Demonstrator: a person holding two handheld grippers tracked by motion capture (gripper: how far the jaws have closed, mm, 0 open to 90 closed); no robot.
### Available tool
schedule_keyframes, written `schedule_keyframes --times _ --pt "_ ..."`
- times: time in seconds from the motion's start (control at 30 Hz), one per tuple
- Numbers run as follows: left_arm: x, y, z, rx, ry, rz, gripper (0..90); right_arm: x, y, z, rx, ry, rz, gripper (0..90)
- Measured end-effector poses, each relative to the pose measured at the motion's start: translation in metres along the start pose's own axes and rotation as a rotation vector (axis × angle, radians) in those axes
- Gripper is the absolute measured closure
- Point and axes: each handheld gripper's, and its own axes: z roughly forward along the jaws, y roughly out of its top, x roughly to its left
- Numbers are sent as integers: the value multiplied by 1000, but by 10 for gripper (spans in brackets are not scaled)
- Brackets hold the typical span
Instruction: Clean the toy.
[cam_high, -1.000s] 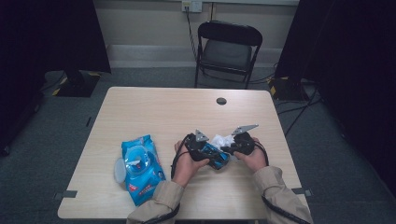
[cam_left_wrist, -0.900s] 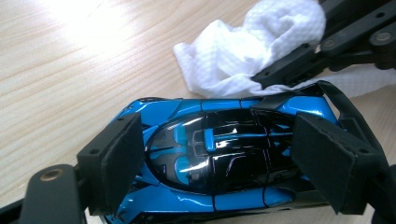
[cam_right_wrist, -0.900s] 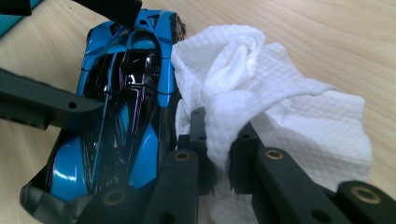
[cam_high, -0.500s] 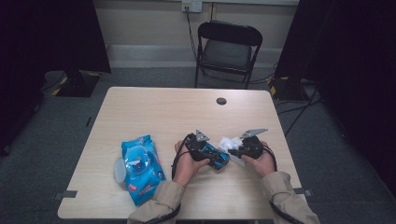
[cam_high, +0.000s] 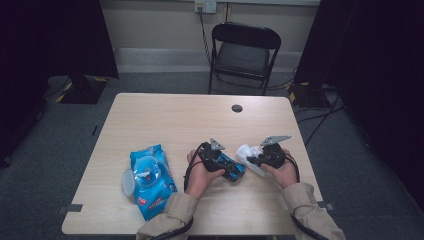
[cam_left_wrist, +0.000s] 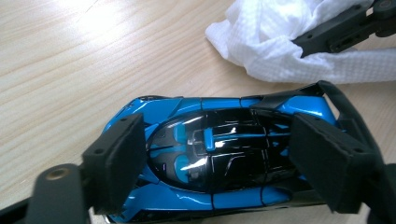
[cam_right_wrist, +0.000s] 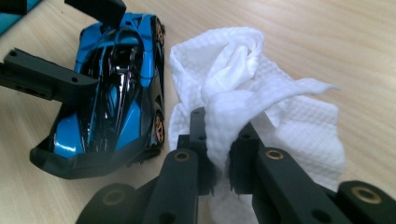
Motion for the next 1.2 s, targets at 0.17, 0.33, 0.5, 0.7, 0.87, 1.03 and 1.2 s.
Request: schedule_keyframes --times 0.17,0.33,0.5,0.7,0.87,1.03,1.2 --pt "1 8 -12 -29 3 11 220 4 9 -7 -21 -4 -9 828" --pt "3 9 -26 -54 -7 9 220 12 22 -11 -39 6 -27 829" --pt "8 5 -36 -51 -6 11 220 22 35 -10 -58 21 -40 829" --pt "12 5 -45 -77 -17 27 223 38 48 0 -68 82 -62 829" --pt "13 3 -44 -67 -43 25 293 48 57 9 -70 117 -79 827" --pt "17 2 -43 -73 -29 36 293 55 63 17 -81 148 -81 826" --pt "20 -1 -42 -69 -51 63 405 59 66 21 -72 169 -85 818"
